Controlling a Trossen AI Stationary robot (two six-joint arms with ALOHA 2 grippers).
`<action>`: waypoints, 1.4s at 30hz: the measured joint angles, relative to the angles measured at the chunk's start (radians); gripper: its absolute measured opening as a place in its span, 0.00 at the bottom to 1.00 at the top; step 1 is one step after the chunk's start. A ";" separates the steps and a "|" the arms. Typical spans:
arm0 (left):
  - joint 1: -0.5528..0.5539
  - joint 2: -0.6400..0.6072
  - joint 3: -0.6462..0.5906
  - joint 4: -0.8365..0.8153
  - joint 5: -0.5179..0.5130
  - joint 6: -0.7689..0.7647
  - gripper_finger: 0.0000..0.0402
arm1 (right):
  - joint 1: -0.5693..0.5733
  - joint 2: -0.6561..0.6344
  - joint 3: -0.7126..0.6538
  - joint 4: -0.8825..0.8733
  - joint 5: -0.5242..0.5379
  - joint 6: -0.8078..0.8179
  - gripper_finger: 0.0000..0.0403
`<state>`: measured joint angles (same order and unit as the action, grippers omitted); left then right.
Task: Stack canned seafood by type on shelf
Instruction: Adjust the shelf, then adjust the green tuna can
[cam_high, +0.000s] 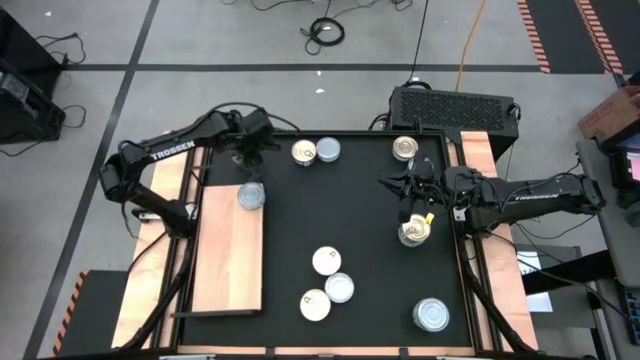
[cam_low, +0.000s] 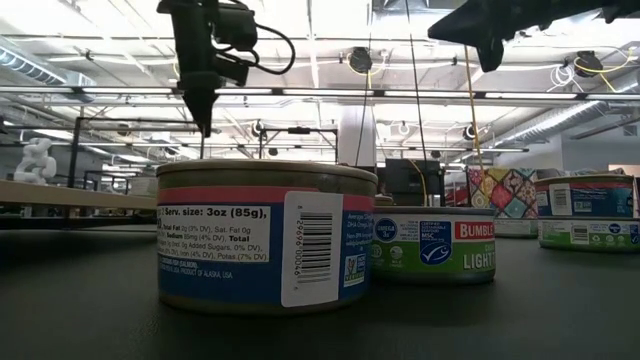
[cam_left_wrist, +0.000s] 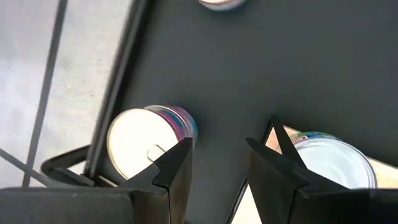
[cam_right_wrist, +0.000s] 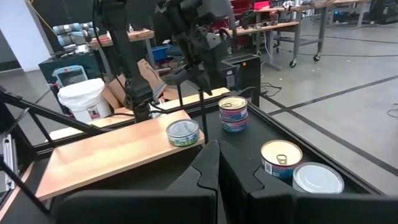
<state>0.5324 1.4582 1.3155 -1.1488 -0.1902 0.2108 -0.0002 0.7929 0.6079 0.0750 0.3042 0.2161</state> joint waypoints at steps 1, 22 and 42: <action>-0.009 0.000 0.000 -0.006 0.000 -0.013 0.37 | 0.000 0.000 0.000 -0.004 0.000 0.000 0.00; -0.202 -0.011 0.075 0.120 0.193 0.004 0.37 | 0.000 0.000 0.000 -0.014 0.000 0.020 0.00; -0.460 0.156 -0.074 0.215 0.005 -0.101 0.37 | 0.000 0.000 0.000 -0.028 0.003 0.007 0.00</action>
<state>0.0723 1.6146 1.2415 -0.9334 -0.1855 0.1097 -0.0002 0.7933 0.6083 0.0467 0.3069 0.2234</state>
